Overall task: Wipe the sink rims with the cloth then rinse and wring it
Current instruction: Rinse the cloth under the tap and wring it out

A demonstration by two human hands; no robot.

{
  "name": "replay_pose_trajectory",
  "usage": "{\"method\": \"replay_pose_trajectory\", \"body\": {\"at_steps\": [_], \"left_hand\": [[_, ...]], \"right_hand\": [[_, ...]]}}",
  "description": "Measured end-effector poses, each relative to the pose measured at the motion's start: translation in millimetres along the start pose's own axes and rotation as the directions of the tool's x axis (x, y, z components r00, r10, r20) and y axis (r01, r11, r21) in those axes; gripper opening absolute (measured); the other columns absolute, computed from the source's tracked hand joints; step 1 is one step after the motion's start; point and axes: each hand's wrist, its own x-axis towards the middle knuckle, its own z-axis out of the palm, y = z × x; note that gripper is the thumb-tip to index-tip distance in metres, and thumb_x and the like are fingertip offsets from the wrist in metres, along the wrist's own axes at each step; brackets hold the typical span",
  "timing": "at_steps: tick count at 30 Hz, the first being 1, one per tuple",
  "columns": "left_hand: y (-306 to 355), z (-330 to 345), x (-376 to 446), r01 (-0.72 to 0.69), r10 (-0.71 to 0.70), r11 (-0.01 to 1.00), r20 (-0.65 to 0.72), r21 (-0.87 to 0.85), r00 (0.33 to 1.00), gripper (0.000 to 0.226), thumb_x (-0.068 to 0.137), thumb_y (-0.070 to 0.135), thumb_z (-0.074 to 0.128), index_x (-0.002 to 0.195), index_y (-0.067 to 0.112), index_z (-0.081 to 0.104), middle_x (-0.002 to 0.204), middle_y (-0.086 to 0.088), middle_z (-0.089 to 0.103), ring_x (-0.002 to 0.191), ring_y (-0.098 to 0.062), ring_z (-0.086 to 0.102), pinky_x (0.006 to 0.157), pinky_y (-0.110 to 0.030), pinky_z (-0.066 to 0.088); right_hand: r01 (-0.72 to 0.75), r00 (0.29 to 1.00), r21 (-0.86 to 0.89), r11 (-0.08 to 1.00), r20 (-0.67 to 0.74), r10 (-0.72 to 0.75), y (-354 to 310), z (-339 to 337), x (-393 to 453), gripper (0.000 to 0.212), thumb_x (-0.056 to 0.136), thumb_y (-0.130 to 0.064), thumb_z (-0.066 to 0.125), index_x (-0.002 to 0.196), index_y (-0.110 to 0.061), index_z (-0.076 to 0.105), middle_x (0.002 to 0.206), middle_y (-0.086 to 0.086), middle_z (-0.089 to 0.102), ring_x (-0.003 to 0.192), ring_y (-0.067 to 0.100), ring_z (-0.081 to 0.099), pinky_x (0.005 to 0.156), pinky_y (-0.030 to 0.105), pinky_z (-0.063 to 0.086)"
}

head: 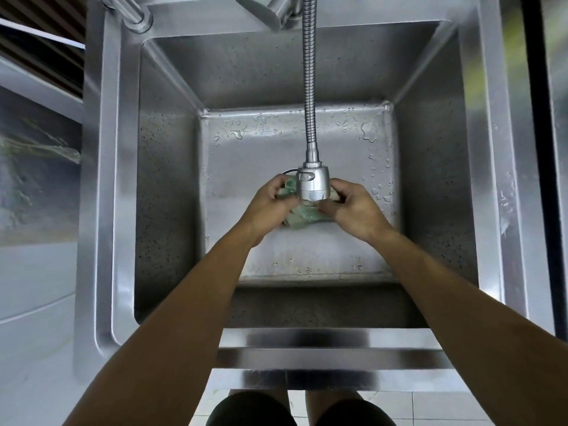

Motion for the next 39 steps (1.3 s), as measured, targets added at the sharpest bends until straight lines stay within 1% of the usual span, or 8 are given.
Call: {"method": "replay_pose_trajectory", "body": {"at_steps": [3,7,14,20,26,31,34,39], "left_hand": [[-7,-6,-5,-0.159,0.143,0.98,0.129,0.124,0.981,0.061,0.092,0.009,0.074,0.132,0.049,0.05,0.128,0.002,0.064,0.113,-0.015,0.067,0.095,-0.034,0.059],[-17,-13,-5,-0.21,0.18,0.959,0.168,0.188,0.969,0.034,0.086,0.007,0.074,0.115,0.026,0.072,0.107,-0.004,0.075,0.104,-0.021,0.07,0.1,-0.055,0.054],[-2,-13,-4,-0.15,0.149,0.981,0.013,0.127,0.989,0.03,0.087,-0.01,0.073,0.11,0.009,0.075,0.099,-0.003,0.077,0.087,-0.01,0.073,0.08,-0.027,0.06],[-1,-7,-8,0.092,-0.1,0.994,0.158,0.058,0.982,0.044,0.082,0.017,0.077,0.125,0.024,0.069,0.122,-0.015,0.072,0.109,-0.031,0.072,0.099,-0.052,0.054],[-7,-25,-29,0.083,-0.096,0.994,0.248,0.065,0.964,0.018,0.094,0.012,0.072,0.112,0.014,0.074,0.116,-0.024,0.07,0.095,-0.025,0.069,0.081,-0.037,0.058],[1,-17,-20,0.0,-0.001,1.0,0.089,0.006,0.996,0.023,0.094,0.0,0.069,0.106,0.018,0.076,0.111,-0.015,0.075,0.095,-0.025,0.068,0.086,-0.042,0.058],[7,-8,-9,-0.055,0.052,0.997,-0.058,-0.058,0.997,0.034,0.094,-0.002,0.065,0.094,0.03,0.077,0.095,0.003,0.077,0.088,-0.022,0.069,0.085,-0.043,0.058],[6,-12,-33,-0.031,0.031,0.997,-0.004,-0.073,1.0,0.027,0.096,-0.005,0.063,0.102,0.018,0.075,0.089,0.004,0.075,0.074,-0.006,0.068,0.062,-0.019,0.051]], "right_hand": [[0.045,0.999,-0.132,0.99,0.035,-0.041,7,-5,-7,0.025,0.097,-0.013,0.069,0.111,-0.034,0.073,0.092,-0.019,0.075,0.089,0.0,0.069,0.08,0.019,0.055],[0.144,0.989,-0.33,0.933,0.06,-0.131,9,-11,-17,0.03,0.092,-0.012,0.075,0.111,-0.035,0.076,0.1,-0.021,0.07,0.092,-0.006,0.066,0.08,0.011,0.051],[0.094,0.99,0.023,0.995,-0.107,-0.092,0,3,-13,0.03,0.094,0.001,0.07,0.116,-0.017,0.077,0.087,-0.025,0.077,0.087,-0.006,0.072,0.08,0.012,0.054],[0.064,0.995,-0.049,0.997,-0.077,-0.067,5,11,-2,0.034,0.098,-0.006,0.066,0.098,-0.039,0.077,0.093,-0.014,0.08,0.093,0.007,0.075,0.088,0.03,0.06],[0.093,0.994,-0.087,0.992,0.066,-0.088,10,5,-30,0.03,0.095,-0.002,0.07,0.103,-0.028,0.083,0.113,-0.017,0.077,0.11,-0.001,0.07,0.098,0.019,0.054],[0.061,0.989,0.082,0.995,-0.137,-0.049,11,2,-12,0.034,0.095,0.007,0.064,0.102,-0.02,0.082,0.106,0.002,0.08,0.1,0.017,0.075,0.094,0.038,0.061],[0.113,0.968,0.15,0.982,-0.239,-0.075,1,16,5,0.036,0.092,0.012,0.06,0.116,-0.008,0.078,0.101,0.012,0.079,0.087,0.017,0.073,0.084,0.034,0.061],[0.095,0.991,0.092,0.991,-0.108,-0.085,-8,15,-18,0.029,0.093,0.008,0.064,0.099,-0.016,0.081,0.092,0.005,0.079,0.083,0.022,0.075,0.078,0.032,0.063]]}}
